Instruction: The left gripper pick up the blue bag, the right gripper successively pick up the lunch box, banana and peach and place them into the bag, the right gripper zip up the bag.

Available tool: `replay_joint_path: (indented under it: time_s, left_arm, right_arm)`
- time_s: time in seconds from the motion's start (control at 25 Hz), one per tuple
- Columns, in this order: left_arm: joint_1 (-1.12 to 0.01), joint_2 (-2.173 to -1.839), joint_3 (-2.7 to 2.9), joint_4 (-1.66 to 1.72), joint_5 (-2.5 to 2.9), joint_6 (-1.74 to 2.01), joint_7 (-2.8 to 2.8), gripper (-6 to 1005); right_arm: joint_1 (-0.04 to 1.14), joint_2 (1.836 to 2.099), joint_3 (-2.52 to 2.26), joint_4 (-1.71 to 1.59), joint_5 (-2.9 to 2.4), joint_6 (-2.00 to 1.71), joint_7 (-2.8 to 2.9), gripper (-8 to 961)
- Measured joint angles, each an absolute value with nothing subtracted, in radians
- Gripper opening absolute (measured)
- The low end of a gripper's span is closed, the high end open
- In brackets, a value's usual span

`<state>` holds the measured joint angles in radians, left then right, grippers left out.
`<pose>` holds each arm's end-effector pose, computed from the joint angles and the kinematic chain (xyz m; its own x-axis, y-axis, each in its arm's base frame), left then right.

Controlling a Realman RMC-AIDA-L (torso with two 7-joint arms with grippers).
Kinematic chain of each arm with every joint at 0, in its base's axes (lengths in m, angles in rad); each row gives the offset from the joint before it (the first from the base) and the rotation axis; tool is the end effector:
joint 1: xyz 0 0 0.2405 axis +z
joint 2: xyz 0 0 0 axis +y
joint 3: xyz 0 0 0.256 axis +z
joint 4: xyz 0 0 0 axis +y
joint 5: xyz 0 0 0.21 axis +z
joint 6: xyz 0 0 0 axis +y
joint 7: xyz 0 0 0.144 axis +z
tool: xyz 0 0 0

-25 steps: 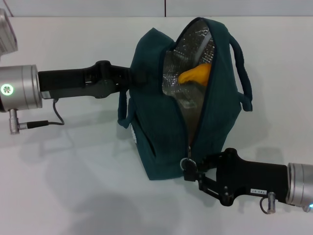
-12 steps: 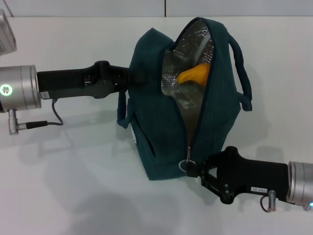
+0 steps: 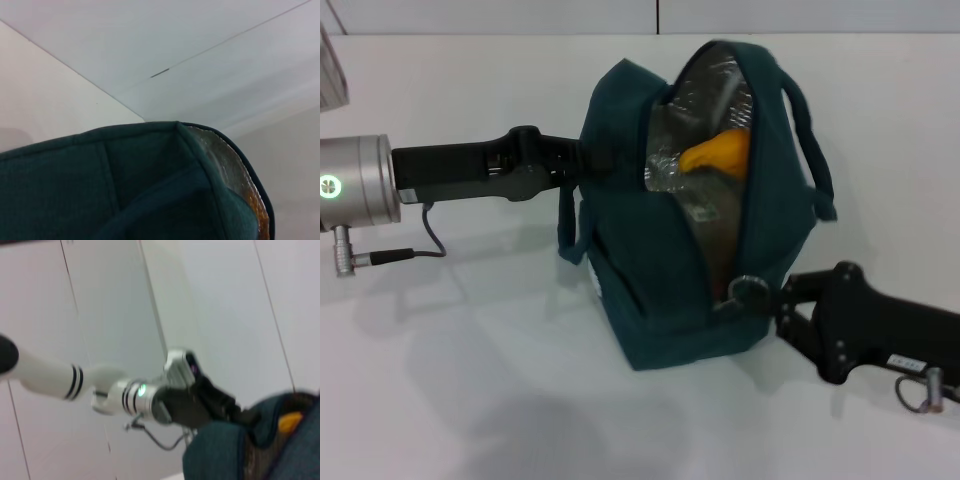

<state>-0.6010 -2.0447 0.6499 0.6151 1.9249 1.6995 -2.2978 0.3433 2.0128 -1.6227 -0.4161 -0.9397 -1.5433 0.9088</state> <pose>-0.2298 0.3383 0.0168 0.1585 0.8999 0.4063 0.8221 -0.3482 0.4505 0.2519 0.2577 -0.0506 0.6496 -0.1567 -0.7439 -0.3221 -0.9431 -0.0826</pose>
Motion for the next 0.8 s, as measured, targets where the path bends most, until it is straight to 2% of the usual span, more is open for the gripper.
replay_joint_path:
  time_s: [0.56,0.8]
  left_arm:
    - [-0.567,-2.062,0.647,0.615,1.856,1.694,-2.139,41]
    - [-0.514,-2.073,0.652,0.618,1.690,1.716,-2.009,214]
  right_arm:
    - [0.371,2.016,-1.609,-0.414,-0.945,-1.568,0.908,18]
    - [0.373,2.016,-1.609,-0.414,-0.944,-1.571,0.904,17]
